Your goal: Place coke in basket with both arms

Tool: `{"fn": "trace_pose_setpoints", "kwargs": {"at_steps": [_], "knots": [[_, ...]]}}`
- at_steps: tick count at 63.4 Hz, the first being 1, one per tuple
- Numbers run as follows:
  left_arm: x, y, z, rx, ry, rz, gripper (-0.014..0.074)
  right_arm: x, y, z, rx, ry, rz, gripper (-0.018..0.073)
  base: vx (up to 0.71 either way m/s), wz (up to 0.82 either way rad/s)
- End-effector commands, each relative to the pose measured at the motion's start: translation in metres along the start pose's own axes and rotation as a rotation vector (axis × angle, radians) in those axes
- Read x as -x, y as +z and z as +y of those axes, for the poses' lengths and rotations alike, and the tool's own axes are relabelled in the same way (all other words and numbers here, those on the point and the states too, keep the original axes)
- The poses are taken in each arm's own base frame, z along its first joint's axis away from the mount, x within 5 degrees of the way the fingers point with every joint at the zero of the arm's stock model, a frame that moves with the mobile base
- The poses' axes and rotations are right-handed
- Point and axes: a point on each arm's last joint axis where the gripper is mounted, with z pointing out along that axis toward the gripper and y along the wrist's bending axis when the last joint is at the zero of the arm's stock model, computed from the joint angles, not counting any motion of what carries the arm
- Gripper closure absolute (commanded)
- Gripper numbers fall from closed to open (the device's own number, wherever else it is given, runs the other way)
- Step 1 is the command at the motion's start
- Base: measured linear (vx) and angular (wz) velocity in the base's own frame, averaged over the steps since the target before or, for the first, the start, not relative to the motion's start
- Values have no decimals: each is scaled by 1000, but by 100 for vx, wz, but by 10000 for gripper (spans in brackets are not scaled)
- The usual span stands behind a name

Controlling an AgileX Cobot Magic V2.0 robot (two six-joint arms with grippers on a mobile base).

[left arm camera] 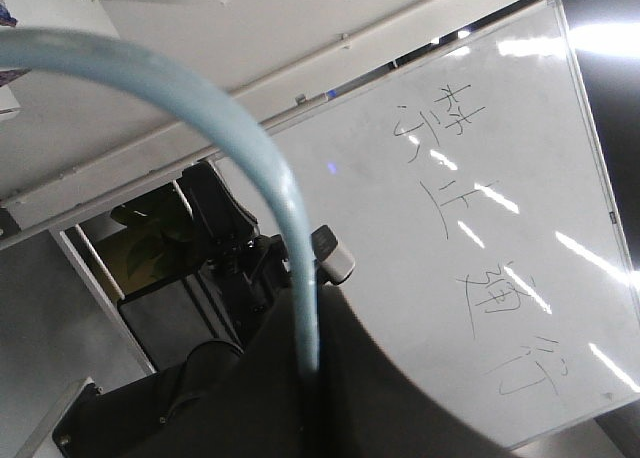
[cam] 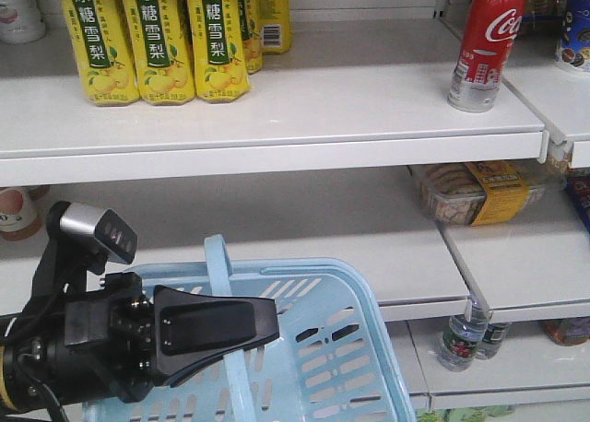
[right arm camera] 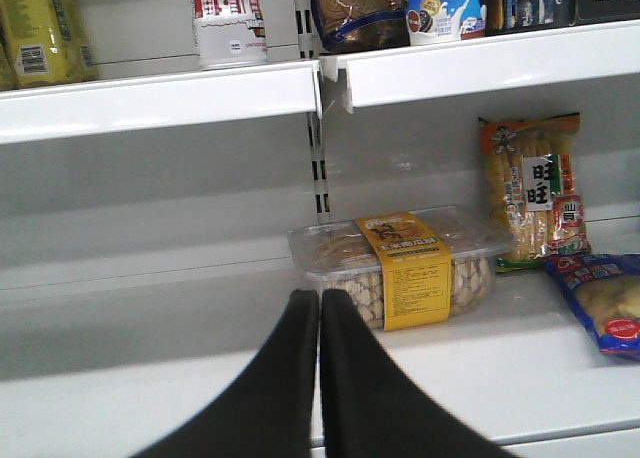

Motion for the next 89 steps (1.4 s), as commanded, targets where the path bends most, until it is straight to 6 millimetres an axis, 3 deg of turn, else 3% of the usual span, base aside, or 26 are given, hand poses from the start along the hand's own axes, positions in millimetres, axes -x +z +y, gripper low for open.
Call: {"fn": "trace_pose_setpoints", "kwargs": {"at_steps": [1,89], "knots": [[-3,-2,-31,-259,12,46,603,2,-1,0,9,-14,-73,564,3,12],[-3,-2,-31,-259,12,46,603,2,-1,0,9,-14,-72,564,2,4]]}}
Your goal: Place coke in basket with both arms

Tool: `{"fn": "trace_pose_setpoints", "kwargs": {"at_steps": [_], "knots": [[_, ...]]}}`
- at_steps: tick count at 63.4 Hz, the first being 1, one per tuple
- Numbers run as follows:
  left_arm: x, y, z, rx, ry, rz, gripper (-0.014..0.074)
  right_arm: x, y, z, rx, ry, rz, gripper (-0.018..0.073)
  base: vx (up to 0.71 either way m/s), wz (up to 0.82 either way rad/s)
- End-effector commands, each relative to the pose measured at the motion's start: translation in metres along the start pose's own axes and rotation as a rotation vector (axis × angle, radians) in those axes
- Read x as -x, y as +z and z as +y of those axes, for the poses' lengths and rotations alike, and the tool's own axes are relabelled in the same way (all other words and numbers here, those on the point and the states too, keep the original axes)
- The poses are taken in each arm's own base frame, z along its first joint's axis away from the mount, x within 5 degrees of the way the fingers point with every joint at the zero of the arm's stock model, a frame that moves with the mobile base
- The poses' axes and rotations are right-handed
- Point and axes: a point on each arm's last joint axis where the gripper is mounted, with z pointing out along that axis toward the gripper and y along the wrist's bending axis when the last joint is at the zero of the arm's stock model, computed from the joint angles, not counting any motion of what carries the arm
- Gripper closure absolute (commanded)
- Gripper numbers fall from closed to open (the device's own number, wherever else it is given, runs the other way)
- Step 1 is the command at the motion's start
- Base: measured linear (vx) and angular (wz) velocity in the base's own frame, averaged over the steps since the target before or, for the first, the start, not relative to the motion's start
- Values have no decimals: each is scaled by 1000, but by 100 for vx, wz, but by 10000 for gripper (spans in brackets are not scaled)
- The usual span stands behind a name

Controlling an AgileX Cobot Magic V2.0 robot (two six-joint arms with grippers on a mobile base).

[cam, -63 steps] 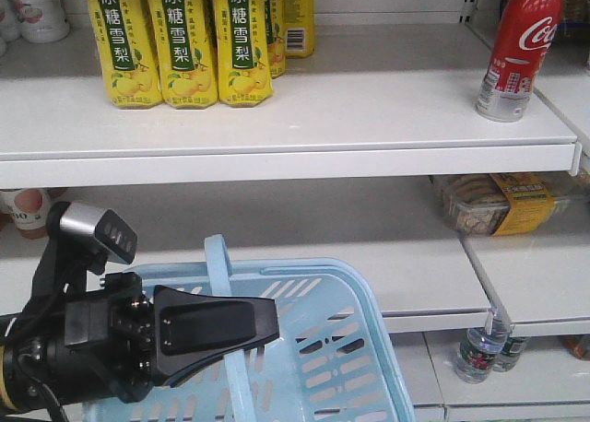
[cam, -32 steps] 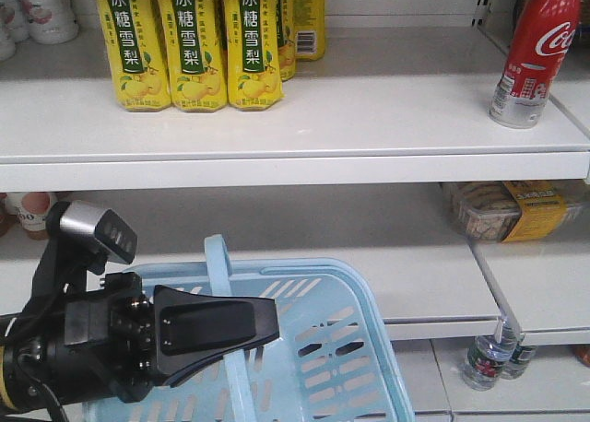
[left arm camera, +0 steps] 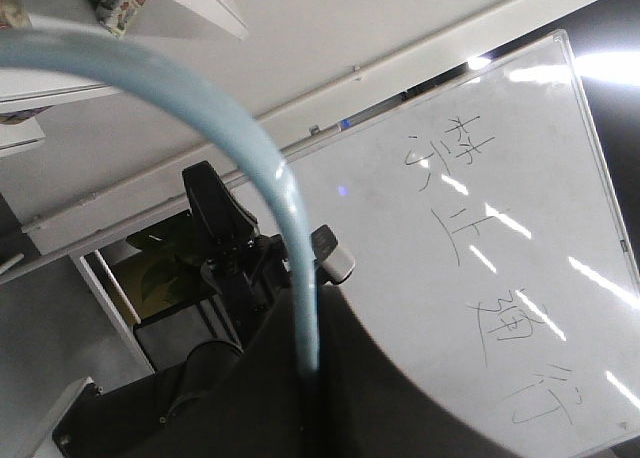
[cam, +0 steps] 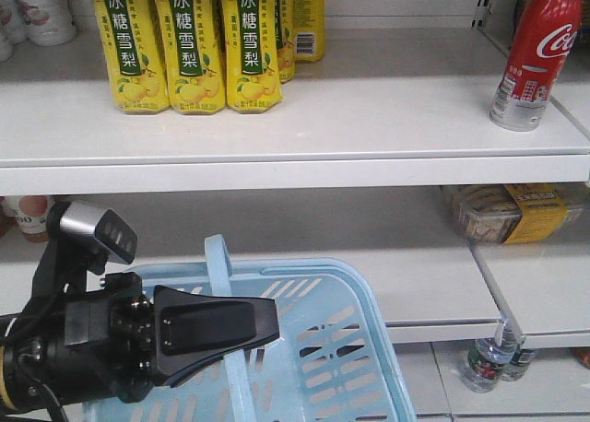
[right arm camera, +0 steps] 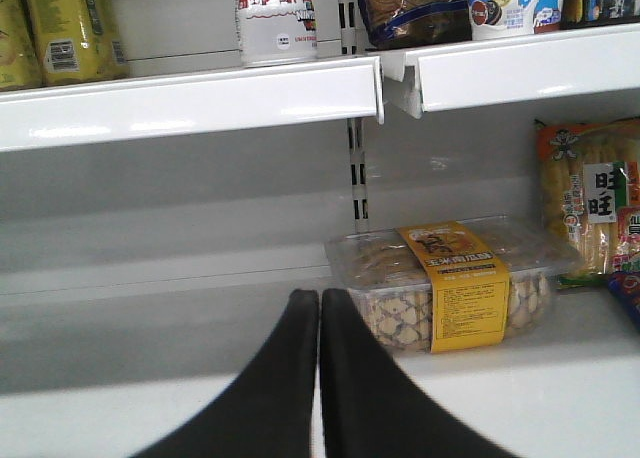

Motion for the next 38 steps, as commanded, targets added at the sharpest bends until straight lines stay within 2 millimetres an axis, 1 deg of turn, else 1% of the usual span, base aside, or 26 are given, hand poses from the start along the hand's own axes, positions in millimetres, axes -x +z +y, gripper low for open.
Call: {"fn": "trace_pose_setpoints", "kwargs": {"at_steps": [1,38], "knots": [[-3,-2,-31,-259,12,46,603,2,-1,0,9,-14,-72,564,1,0],[-3,-2,-31,-259,12,46,603,2,-1,0,9,-14,-72,564,2,0]]}}
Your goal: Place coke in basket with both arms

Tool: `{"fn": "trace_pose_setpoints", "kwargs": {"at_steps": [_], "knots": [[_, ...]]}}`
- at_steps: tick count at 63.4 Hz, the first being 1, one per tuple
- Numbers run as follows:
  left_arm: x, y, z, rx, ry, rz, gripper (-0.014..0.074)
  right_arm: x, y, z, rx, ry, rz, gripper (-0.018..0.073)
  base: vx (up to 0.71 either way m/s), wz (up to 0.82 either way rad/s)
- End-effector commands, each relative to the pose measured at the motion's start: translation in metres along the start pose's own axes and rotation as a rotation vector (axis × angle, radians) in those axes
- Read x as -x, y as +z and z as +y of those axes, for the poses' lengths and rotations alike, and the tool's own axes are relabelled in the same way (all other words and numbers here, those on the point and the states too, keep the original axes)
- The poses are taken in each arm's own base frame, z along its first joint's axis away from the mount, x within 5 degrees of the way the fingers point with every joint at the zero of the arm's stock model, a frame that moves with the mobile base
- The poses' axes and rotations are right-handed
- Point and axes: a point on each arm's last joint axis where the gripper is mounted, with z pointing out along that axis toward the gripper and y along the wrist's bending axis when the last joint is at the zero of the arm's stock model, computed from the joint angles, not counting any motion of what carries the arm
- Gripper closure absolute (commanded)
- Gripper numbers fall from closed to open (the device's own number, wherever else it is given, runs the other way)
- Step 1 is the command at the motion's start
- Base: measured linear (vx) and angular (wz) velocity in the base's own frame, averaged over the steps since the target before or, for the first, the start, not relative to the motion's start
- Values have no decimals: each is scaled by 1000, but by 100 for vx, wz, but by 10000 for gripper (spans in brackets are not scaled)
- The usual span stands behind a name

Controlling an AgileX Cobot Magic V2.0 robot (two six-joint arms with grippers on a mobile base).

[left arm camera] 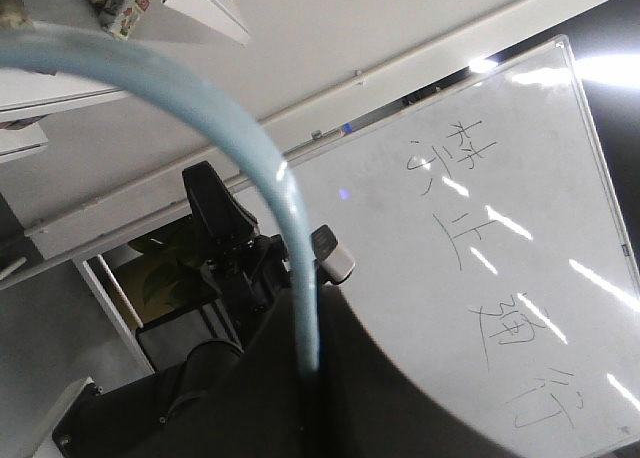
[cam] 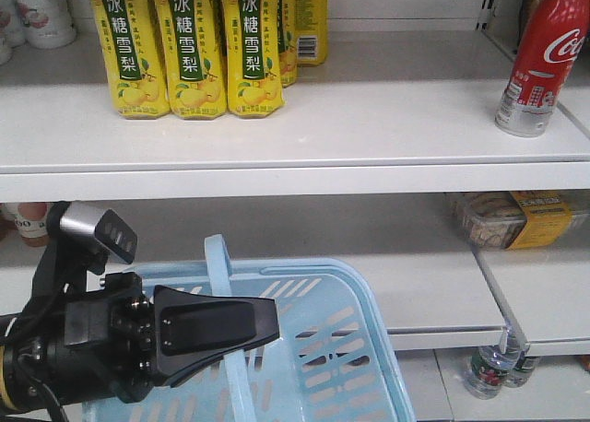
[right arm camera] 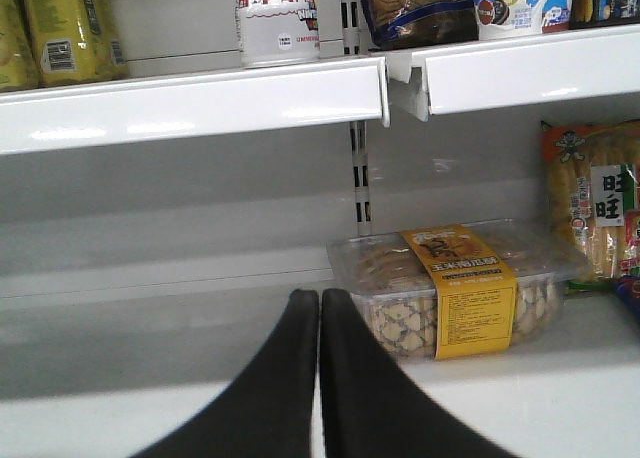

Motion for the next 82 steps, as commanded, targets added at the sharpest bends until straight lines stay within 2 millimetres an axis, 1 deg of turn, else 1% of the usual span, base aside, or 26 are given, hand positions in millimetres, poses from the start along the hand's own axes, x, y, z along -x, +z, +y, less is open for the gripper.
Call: {"fn": "trace_pose_setpoints", "kwargs": {"at_steps": [1,82], "knots": [[-3,-2,-31,-259,12,46,603,2,-1,0,9,-14,-72,564,2,1],[-3,-2,-31,-259,12,46,603,2,-1,0,8,-14,-71,564,1,0]]}}
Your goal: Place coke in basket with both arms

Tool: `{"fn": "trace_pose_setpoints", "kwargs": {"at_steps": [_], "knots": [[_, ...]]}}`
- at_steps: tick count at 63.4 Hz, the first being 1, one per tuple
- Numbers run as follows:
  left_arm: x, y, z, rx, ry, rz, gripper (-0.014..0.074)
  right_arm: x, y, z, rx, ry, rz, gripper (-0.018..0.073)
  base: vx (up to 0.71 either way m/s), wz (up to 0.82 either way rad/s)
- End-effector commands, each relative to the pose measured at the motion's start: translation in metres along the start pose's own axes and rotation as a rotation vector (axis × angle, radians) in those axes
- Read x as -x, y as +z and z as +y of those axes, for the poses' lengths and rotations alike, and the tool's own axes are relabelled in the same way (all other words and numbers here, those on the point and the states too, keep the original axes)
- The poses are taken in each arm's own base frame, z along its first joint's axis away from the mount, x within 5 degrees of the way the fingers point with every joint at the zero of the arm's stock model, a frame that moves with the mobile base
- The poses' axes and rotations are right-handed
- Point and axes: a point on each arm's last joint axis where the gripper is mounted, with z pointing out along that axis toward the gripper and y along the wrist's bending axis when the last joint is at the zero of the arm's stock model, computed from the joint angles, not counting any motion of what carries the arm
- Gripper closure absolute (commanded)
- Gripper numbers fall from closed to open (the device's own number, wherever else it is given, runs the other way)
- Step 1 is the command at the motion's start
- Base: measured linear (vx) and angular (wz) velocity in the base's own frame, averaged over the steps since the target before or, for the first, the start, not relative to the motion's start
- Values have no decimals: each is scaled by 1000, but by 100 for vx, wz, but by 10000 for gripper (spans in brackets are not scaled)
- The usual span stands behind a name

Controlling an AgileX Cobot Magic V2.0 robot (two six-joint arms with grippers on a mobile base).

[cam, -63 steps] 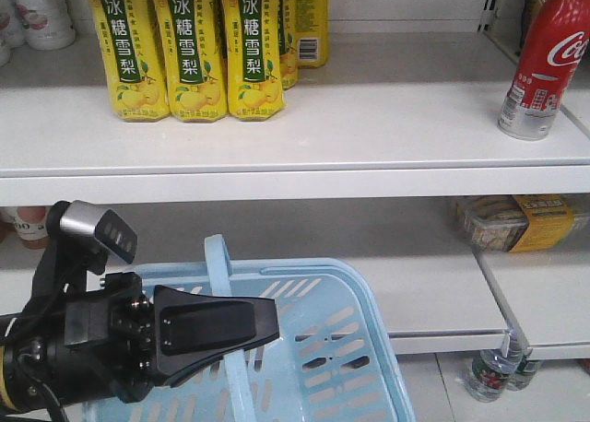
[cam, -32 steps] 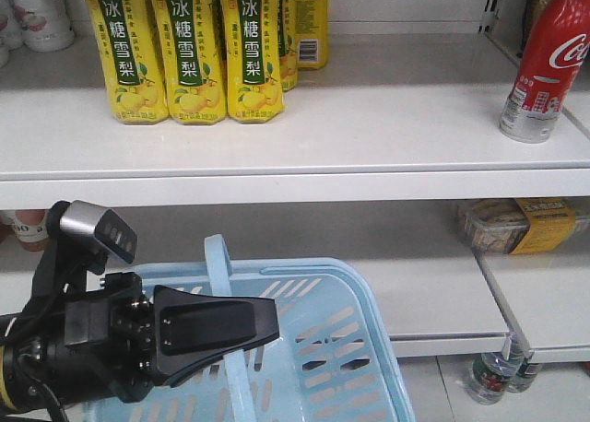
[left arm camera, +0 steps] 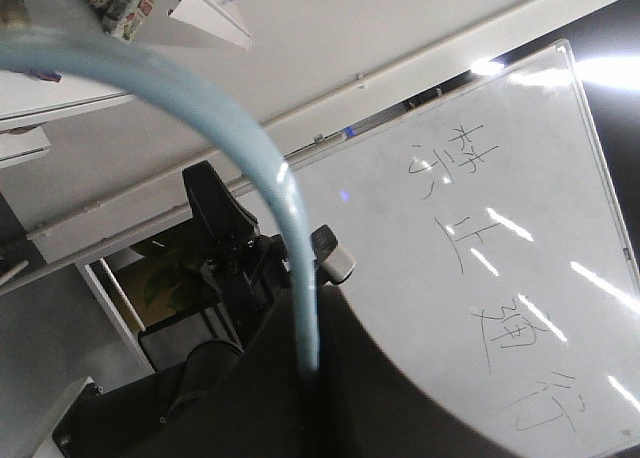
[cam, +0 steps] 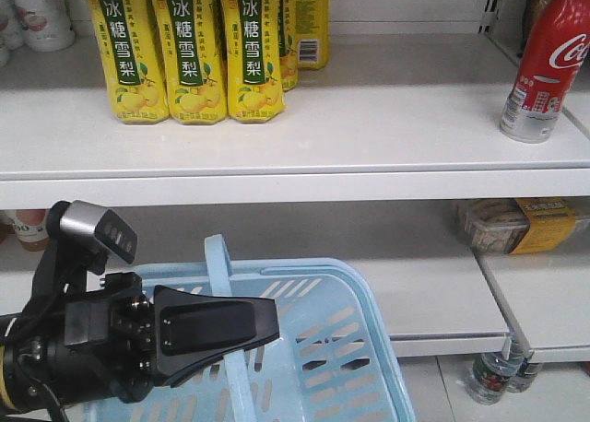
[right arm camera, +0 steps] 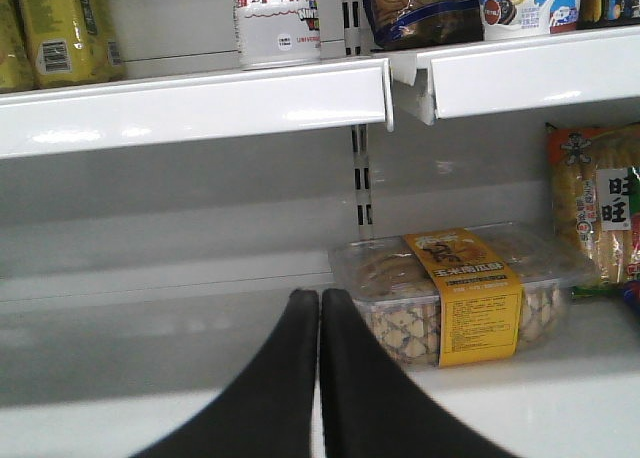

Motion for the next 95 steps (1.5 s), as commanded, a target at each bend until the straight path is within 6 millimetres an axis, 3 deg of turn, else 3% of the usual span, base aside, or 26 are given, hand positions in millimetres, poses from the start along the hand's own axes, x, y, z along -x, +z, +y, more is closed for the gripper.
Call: {"fn": "trace_pose_setpoints", "kwargs": {"at_steps": [1,19,38,52,59,70,76,81,95], "knots": [[-3,-2,-31,-259,12,46,603,2,-1,0,8,-14,-71,564,0,0],[-3,-2,-31,-259,12,46,603,5,-1,1,15,17,-105,564,0,0],[-3,-2,-31,-259,12,46,603,24,-5,-4,27,446,-319,564,0,0],[-3,-2,-31,-259,12,46,603,31,-9,-12,2,664,-419,564,0,0],[-3,-2,-31,-259,12,46,603,43,-10,-6,37,624,-378,564,0,0],[-3,-2,-31,-259,12,46,603,94,-21,13,82,293,-253,555,0,0],[-3,-2,-31,-259,12,46,603,124,-25,17,46,168,-169,501,0,0],[-3,-2,-31,-259,12,46,603,141,-23,19,19,70,-100,405,0,0],[-3,-2,-31,-259,12,46,603,169,2,24,23,-158,-44,-24,0,0]]}}
